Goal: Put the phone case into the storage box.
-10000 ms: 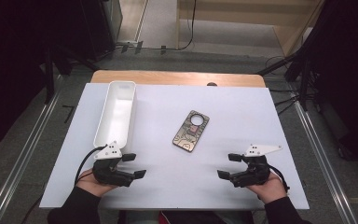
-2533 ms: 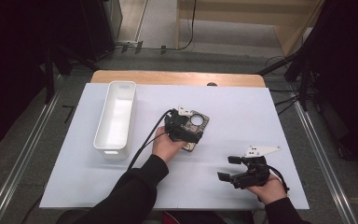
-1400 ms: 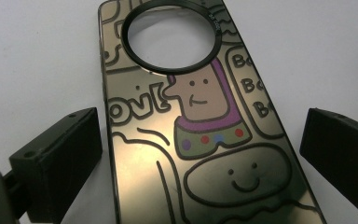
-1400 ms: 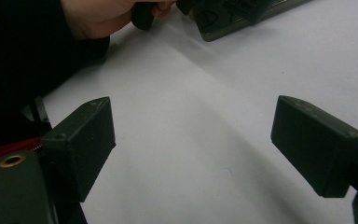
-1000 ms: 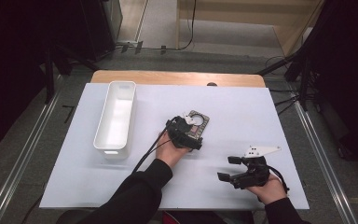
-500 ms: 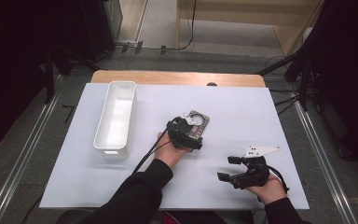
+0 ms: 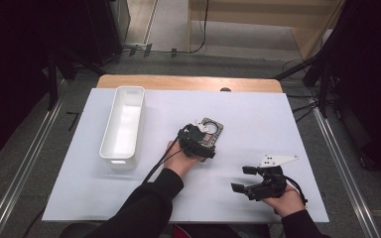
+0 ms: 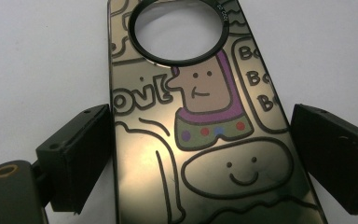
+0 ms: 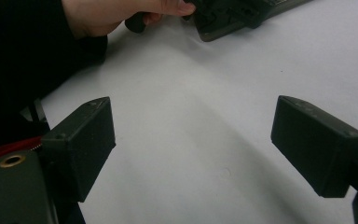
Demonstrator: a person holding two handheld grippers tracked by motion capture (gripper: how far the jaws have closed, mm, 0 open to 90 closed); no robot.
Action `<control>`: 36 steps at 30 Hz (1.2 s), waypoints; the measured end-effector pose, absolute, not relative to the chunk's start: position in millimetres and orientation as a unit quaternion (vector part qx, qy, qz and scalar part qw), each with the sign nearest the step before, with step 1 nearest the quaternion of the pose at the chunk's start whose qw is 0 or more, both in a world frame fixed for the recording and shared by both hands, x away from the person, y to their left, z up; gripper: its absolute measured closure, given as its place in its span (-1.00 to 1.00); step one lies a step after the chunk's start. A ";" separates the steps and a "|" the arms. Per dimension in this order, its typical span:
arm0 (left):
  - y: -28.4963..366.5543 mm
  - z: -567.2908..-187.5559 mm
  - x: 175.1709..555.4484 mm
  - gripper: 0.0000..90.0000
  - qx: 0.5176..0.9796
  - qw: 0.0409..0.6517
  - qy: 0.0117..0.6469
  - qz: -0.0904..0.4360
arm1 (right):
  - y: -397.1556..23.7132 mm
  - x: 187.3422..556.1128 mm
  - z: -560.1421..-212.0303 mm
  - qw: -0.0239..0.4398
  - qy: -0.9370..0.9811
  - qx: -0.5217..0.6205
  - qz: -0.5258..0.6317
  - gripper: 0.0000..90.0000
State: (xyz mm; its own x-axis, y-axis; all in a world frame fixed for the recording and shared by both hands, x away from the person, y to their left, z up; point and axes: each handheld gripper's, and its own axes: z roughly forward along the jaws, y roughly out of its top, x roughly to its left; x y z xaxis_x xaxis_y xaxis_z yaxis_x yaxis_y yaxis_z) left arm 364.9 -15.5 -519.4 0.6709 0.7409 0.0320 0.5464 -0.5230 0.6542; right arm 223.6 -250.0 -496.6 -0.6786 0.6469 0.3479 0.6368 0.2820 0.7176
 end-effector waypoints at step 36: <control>-7.6 -511.9 371.7 -0.74 0.861 0.314 0.382 0.121 | -250.7 223.7 -496.3 0.003 0.800 0.398 0.449 -0.72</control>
State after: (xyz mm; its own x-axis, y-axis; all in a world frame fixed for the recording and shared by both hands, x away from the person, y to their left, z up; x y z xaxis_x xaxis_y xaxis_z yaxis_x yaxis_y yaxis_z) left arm 371.7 -7.6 -511.9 0.6785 0.7340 -0.0306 0.5816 -0.5111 0.6329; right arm 223.7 -250.7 -496.3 -0.6838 0.6386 0.3531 0.6337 0.2797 0.7212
